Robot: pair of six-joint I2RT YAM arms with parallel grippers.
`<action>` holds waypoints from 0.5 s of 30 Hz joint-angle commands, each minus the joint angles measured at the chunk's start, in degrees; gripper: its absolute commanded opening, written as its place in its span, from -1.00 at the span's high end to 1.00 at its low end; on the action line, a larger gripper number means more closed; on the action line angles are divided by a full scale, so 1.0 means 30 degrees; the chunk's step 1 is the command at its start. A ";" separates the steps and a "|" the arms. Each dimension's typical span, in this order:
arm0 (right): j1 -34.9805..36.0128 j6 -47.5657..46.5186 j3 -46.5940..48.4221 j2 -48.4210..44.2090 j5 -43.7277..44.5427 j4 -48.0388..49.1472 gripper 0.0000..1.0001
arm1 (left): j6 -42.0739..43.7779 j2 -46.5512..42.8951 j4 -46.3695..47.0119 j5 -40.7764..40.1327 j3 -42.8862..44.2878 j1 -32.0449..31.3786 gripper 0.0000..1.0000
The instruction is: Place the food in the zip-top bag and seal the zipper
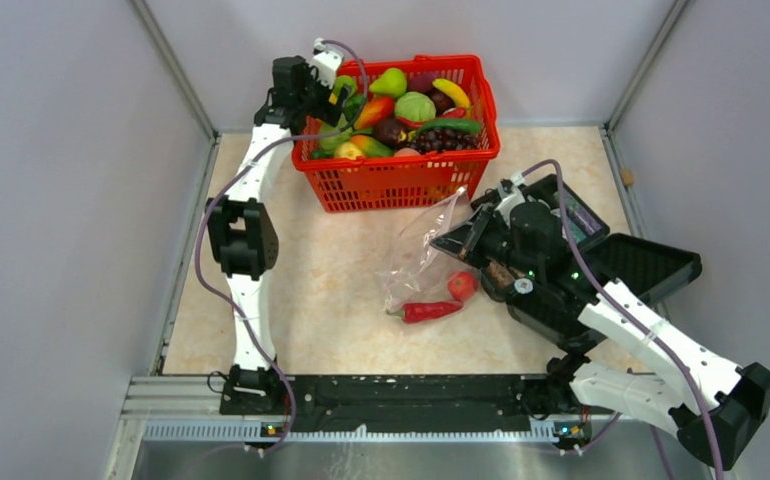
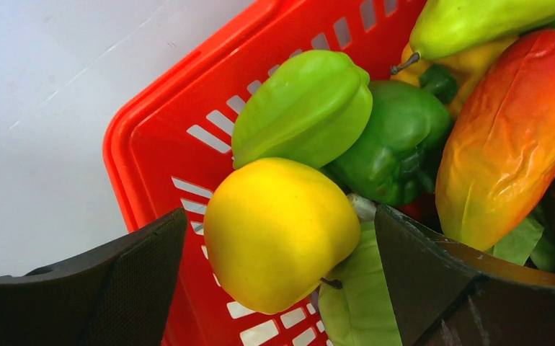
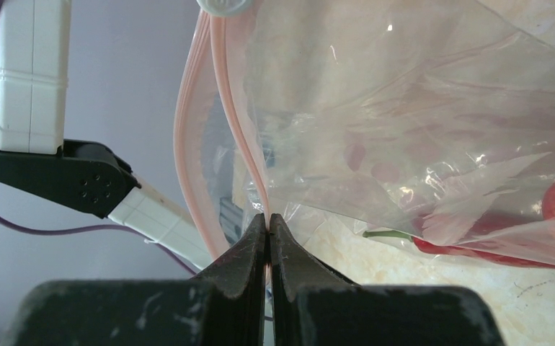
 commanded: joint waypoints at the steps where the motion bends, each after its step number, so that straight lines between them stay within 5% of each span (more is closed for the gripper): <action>1: 0.0025 -0.0119 0.0529 0.0336 -0.0360 0.0880 1.00 | 0.0775 0.0214 -0.0852 -0.1382 0.0342 0.0041 -0.97; 5: 0.0032 -0.0100 0.0445 0.0430 -0.0497 0.1080 1.00 | 0.0497 0.0455 -0.1138 -0.0308 0.0342 0.0040 -0.87; 9: 0.0025 -0.0072 0.0354 0.0291 -0.0627 0.1337 1.00 | -0.0559 0.0378 -0.1341 -0.0950 0.0177 -0.0124 -0.39; 15: 0.0026 -0.0205 0.0344 0.0099 -0.0425 0.1084 1.00 | -0.1259 -0.1734 -0.0226 -0.0228 -0.3286 -0.0502 0.05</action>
